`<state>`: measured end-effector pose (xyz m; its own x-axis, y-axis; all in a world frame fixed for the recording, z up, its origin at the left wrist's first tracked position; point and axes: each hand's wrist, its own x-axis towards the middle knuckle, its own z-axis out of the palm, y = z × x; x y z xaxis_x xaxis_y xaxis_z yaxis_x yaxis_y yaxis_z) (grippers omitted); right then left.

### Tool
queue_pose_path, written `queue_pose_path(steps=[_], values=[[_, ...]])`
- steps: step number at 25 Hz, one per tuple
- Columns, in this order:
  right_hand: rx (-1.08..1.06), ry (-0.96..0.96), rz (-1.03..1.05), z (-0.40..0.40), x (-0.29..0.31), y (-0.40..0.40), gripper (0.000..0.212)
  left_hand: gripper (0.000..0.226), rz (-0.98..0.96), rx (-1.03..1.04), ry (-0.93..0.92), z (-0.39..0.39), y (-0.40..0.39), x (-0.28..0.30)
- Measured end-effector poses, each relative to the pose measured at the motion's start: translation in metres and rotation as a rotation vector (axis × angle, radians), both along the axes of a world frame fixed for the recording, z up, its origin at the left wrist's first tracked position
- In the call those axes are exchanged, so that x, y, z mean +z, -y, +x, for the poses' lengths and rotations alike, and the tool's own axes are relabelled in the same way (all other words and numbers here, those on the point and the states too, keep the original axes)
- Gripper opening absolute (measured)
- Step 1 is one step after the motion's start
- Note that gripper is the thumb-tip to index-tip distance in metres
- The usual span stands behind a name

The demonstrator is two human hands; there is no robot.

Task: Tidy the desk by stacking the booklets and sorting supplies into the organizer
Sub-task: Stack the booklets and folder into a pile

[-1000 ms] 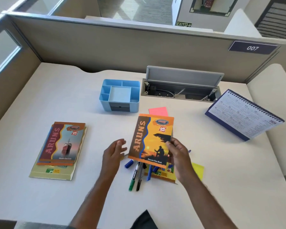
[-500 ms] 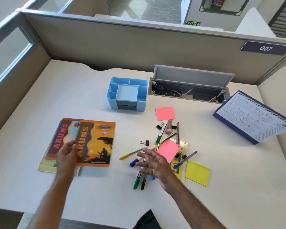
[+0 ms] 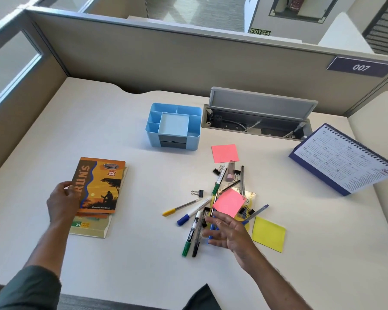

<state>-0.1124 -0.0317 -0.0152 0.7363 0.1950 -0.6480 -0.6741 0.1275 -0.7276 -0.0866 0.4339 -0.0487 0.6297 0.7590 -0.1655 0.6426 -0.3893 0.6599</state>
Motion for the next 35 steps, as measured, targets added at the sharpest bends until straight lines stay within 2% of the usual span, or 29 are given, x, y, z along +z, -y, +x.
queue_pose_path(steps=[3,7,12,14,16,19,22,25,28,31,35], values=[[0.006,0.010,-0.007,-0.001,0.000,0.000,0.035,0.032,0.146,-0.063,-0.022,-0.002,0.001,-0.005],[0.030,0.035,-0.059,0.003,0.002,0.003,0.031,0.032,0.311,-0.044,-0.106,-0.002,-0.003,-0.015],[0.025,0.080,-0.172,0.025,-0.005,0.020,0.030,0.043,0.386,-0.023,-0.081,-0.004,0.006,-0.018],[0.052,0.168,-0.358,0.040,-0.011,0.032,0.030,0.044,0.389,-0.061,-0.022,-0.006,0.024,-0.017],[0.105,0.302,-0.662,0.055,-0.020,0.046,0.029,0.051,0.389,-0.147,0.038,-0.011,0.045,-0.021],[0.169,0.499,-1.081,0.075,-0.033,0.072,0.029,0.067,0.376,-0.251,0.013,-0.024,0.068,-0.033],[0.342,0.517,-1.296,0.093,-0.037,0.091,0.034,0.067,0.349,-0.291,0.015,-0.033,0.093,-0.037],[0.544,0.516,-1.320,0.105,-0.038,0.092,0.025,0.057,0.369,-0.485,0.162,-0.045,0.132,-0.041],[0.619,0.539,-1.338,0.108,-0.044,0.091,0.017,0.054,0.242,-0.628,0.217,-0.057,0.168,-0.055],[0.639,0.539,-1.332,0.113,-0.046,0.093,0.011,0.053,0.173,-0.612,0.141,-0.059,0.186,-0.068],[0.707,0.504,-1.343,0.119,-0.047,0.094,0.026,0.056,0.338,-0.644,-0.008,-0.059,0.196,-0.073]])
